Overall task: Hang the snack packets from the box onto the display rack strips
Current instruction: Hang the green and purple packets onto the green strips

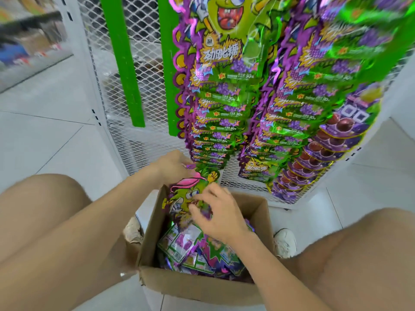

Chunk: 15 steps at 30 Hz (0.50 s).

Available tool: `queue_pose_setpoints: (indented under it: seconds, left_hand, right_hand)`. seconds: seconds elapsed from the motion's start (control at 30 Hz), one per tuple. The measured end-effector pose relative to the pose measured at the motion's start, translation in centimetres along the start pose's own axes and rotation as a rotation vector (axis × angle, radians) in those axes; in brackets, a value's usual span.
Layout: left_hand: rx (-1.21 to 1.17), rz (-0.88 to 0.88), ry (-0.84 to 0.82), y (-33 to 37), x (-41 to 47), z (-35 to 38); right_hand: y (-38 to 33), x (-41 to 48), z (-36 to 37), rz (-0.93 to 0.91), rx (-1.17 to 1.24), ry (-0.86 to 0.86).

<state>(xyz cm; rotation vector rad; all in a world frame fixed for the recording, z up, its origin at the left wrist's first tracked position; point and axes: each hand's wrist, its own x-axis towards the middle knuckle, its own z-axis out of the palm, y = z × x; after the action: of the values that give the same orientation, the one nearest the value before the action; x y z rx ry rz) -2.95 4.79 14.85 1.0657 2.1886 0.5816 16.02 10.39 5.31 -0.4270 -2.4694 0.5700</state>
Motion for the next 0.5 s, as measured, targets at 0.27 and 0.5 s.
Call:
queue_pose_setpoints:
  seconds: [0.27, 0.5]
  left_hand:
    - [-0.202, 0.273, 0.225, 2.7, -2.4, -3.5]
    - [-0.171, 0.506, 0.466, 10.8, -5.1, -11.1]
  right_hand:
    - [-1.9, 7.3, -7.5, 0.297, 0.014, 0.017]
    - [-5.6, 14.8, -17.9, 0.220, 0.029, 0.230]
